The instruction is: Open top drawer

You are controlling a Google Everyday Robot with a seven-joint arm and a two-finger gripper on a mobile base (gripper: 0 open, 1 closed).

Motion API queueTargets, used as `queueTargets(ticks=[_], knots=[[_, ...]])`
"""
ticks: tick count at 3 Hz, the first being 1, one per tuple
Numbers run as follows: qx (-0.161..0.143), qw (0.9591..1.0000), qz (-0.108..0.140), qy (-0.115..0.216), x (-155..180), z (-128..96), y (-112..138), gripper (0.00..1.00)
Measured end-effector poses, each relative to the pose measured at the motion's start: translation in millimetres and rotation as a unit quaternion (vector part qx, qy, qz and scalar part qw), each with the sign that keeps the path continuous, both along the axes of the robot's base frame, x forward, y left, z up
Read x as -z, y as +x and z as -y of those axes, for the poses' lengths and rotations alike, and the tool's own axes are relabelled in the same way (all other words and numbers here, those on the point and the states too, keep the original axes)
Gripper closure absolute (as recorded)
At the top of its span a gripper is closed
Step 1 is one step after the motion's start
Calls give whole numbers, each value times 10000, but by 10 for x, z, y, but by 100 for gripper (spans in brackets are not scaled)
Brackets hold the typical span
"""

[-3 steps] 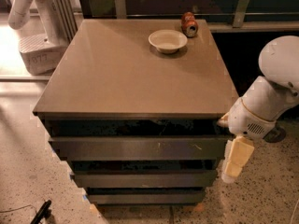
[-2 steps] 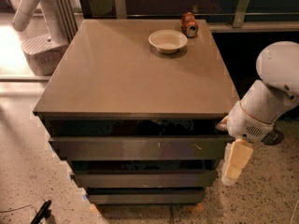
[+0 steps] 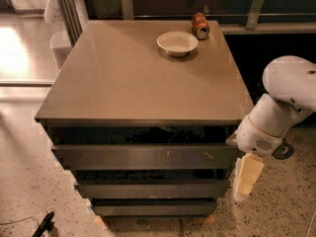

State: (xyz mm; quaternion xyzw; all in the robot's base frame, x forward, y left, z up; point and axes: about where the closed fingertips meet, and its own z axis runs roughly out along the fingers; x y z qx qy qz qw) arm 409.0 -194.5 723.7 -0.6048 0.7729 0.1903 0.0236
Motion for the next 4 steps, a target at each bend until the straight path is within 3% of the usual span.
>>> queueTargets(ticks=[2, 3, 4], knots=[[-13, 9999, -6, 106, 62, -106, 135, 0], [-221, 9993, -183, 237, 287, -338, 344, 0], [-222, 9993, -184, 237, 287, -335, 307, 0]])
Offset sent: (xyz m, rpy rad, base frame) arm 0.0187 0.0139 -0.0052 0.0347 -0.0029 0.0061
